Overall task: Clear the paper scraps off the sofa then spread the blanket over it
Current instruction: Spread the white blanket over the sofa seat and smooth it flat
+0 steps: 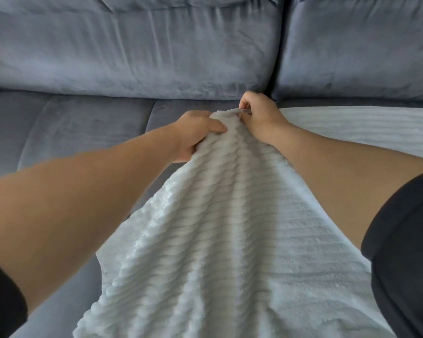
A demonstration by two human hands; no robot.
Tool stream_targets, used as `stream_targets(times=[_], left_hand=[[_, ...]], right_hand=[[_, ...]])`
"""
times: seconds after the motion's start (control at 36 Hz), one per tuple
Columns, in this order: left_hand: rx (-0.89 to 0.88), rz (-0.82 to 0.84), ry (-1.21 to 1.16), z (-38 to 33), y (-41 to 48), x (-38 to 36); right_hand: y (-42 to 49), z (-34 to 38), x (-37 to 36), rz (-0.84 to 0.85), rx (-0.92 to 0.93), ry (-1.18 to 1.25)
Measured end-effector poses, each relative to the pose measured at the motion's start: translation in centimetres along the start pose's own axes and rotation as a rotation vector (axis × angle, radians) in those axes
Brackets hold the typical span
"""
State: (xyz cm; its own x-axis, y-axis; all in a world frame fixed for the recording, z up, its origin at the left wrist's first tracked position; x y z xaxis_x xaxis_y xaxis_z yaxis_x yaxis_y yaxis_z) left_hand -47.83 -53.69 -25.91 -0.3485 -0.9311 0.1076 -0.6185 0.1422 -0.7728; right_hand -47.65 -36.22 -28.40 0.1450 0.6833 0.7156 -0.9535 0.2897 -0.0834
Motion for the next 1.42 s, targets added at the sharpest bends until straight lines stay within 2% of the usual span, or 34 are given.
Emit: stream_targets(times=[0.17,0.31,0.47,0.58,0.67,0.78,0.92,1.08,1.17,1.25,1.33,1.42], left_hand=[[0.056,-0.065,0.351,-0.3,0.6,3.7],[-0.129,-0.339,0.841,-2.8,1.7,7.8],[-0.21,-0.355,1.022,-4.8,2.1,9.7],[-0.358,-0.384,0.878,-5.6,2.5,9.6],[-0.402,-0.413,0.788,-5.4,2.7,9.8],[-0.435,-0.519,0.822,-5.0,3.3,10.1],[-0.457,-0.591,0.866,-4.5,4.5,9.4],[-0.435,-0.668,0.871,-4.2,5.4,9.6],[-0.395,-0.656,0.904,-3.6,5.7,9.6],[-0.342,-0.619,0.875,-3.2,5.6,10.1],[-0.264,-0.522,0.68,-2.9,4.8,11.5],[-0.145,-0.299,0.387,-2.8,3.9,13.2]], right_hand=[[-0.1,0.2,-0.7,0.067,0.038,-0.07],[-0.5,0.7,-0.9,0.062,0.046,-0.151],[-0.2,2.0,-0.7,-0.035,0.074,-0.383],[-0.3,2.7,-0.8,-0.134,0.09,-0.503],[-0.3,2.9,-0.6,-0.196,0.092,-0.528],[-0.8,3.5,-0.5,-0.274,0.107,-0.524],[-1.5,3.4,-1.2,-0.3,0.035,-0.428],[-1.1,4.4,-2.3,-0.355,0.148,-0.489],[-0.8,4.7,-4.1,-0.219,0.247,-0.435],[-0.2,4.6,-5.3,-0.049,0.214,-0.355],[0.1,4.6,-5.9,0.038,0.136,-0.386],[-0.1,4.9,-6.3,0.091,0.124,-0.446]])
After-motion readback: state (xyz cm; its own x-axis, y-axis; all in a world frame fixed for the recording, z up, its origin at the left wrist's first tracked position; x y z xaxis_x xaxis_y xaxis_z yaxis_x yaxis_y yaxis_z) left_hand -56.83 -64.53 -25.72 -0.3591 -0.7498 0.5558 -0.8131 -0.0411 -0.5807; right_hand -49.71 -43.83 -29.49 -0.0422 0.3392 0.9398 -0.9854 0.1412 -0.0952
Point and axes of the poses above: each hand's wrist, its own y-axis towards the middle knuckle, its own x-axis out of the back of the hand, z = x × y, the point moved 6 cm from there along y, towards the middle knuckle, and after that the axes turned 12 degrees about -z, right-handed, at the moved point
